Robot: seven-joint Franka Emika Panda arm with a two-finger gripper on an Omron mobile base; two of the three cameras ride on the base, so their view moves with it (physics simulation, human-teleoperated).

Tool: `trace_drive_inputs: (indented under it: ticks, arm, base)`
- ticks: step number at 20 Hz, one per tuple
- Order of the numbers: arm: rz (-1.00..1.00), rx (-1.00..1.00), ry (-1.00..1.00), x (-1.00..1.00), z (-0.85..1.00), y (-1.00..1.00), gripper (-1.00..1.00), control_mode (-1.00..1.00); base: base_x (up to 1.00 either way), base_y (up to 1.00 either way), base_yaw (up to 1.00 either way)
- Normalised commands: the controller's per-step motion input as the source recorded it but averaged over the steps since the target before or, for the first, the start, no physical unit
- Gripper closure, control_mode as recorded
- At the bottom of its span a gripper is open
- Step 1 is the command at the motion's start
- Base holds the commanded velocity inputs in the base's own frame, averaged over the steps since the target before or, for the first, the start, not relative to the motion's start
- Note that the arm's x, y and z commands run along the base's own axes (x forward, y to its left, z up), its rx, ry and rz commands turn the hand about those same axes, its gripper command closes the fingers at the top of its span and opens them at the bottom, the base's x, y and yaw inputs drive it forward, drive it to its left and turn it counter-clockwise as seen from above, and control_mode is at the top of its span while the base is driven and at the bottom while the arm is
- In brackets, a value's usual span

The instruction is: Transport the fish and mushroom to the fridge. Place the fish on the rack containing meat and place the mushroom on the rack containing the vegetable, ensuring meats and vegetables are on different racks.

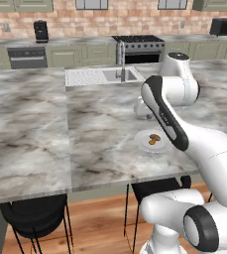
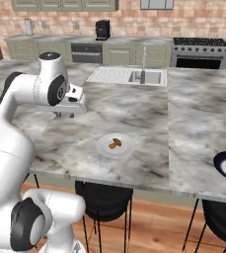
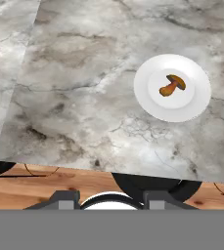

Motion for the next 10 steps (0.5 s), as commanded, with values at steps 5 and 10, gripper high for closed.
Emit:
trace_drive_inputs:
  ticks: [5,10]
  arm:
    - [0.0,0.0,-0.02,-0.54,0.0,0.0,-1.0,-1.0]
    - [-0.01,0.0,-0.01,-0.75,-0.04,-0.02,-1.0,-1.0]
  base:
    - [0.0,0.0,0.0]
    - [0.0,0.0,0.0]
